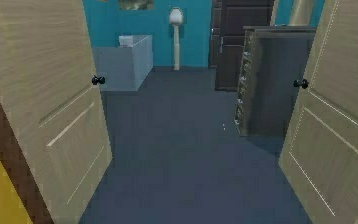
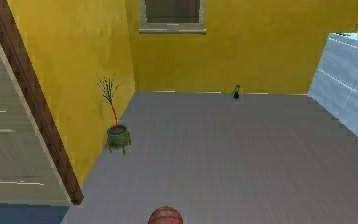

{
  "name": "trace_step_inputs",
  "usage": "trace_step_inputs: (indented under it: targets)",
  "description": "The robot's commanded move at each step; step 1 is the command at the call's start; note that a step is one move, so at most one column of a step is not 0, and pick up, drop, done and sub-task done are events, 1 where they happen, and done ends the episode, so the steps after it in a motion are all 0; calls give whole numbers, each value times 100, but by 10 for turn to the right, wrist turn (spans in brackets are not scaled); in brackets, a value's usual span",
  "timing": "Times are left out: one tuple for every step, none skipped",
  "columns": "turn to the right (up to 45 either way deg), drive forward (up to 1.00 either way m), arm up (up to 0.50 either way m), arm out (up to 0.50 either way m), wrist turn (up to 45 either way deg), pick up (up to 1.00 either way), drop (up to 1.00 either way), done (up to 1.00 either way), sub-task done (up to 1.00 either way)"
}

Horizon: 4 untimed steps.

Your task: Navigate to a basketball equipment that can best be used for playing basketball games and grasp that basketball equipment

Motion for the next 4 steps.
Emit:
trace_step_inputs:
  targets:
    - [0,0,0,36,0,0,0,0,0]
    - [0,0,0,0,450,0,0,0,0]
    - [0,0,0,0,450,0,0,0,0]
    - [0,0,0,0,450,0,0,0,0]
